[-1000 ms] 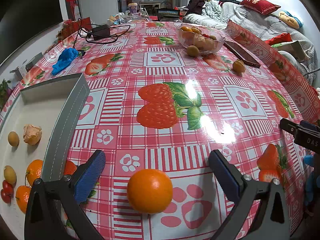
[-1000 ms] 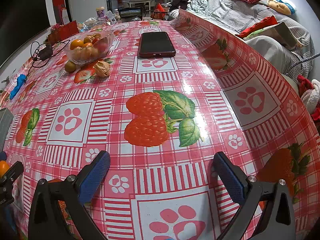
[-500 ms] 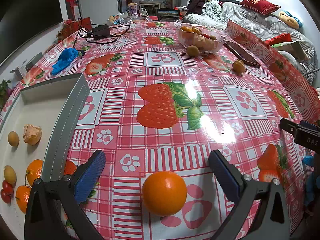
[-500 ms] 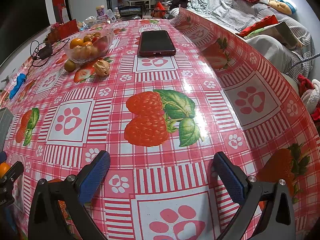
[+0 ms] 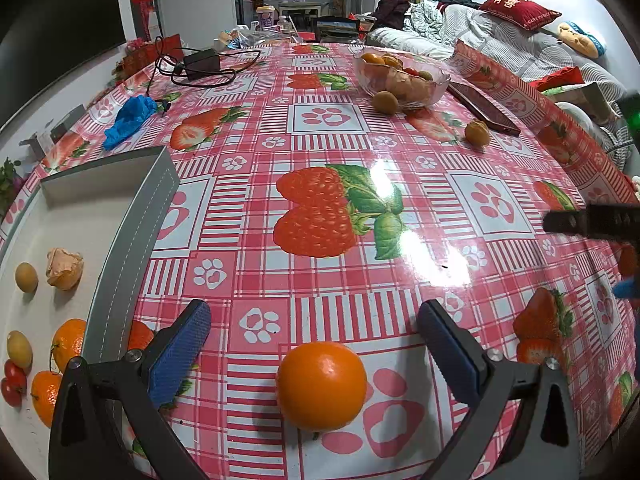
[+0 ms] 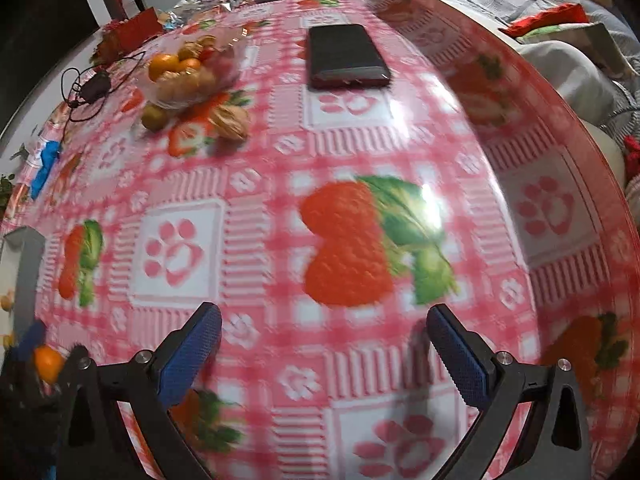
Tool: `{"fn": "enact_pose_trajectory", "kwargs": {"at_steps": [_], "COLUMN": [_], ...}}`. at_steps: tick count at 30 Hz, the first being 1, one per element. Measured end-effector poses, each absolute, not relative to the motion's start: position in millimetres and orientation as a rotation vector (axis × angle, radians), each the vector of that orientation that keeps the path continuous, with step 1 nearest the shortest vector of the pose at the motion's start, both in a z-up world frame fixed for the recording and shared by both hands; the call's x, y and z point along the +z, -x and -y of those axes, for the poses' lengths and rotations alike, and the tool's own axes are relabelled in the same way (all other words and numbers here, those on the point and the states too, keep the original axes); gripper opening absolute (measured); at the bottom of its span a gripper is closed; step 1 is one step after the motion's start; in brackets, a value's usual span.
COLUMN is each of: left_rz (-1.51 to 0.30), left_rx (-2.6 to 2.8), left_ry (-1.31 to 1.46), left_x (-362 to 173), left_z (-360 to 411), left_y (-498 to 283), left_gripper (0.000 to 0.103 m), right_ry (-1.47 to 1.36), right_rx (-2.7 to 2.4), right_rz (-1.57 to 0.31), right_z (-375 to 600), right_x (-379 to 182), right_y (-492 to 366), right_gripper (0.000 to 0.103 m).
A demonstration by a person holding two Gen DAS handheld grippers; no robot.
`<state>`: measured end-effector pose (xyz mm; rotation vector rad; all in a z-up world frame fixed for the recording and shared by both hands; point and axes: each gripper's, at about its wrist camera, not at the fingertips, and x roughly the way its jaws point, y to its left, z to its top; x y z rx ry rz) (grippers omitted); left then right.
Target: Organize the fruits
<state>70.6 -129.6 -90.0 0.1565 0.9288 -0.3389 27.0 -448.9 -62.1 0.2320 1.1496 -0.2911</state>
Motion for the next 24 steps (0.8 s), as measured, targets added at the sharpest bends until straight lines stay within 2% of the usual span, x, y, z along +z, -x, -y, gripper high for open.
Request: {"fn": "enact_pose_trajectory", "kwargs": {"at_steps": [18,20,22,23,24], "left_rz": [-0.928,-0.928,-0.928,-0.928,-0.928], "left_rx": [-0.339,-0.339,-0.339,-0.339,-0.339], "left_ry": [-0.156,-0.156,-0.156,-0.156,-0.157], "left_x": [-90,-90,-90,-90,-90], "left_z": [130,130,130,130,130], "left_y": [-70,-70,-70,-70,-70], "left_gripper": [0.103,0.103,0.103,0.103,0.103], "right_ry": [-0.177,-0.175,-0.164,-0.153,-0.144], "right_rx": [-0.324,-0.324,-0.314,-0.299,-0.284], "right_rz": [-1.046,-1.024,-1.008,-1.000,-0.995], "right_z": [422,421,419,417,413], "right_x": [-78,-77,-74,-72,-71], "right_y": [-145,-150,-152,-153,-155], "right_gripper": [0.102,0.095,0.076,0.071,0.059]}}
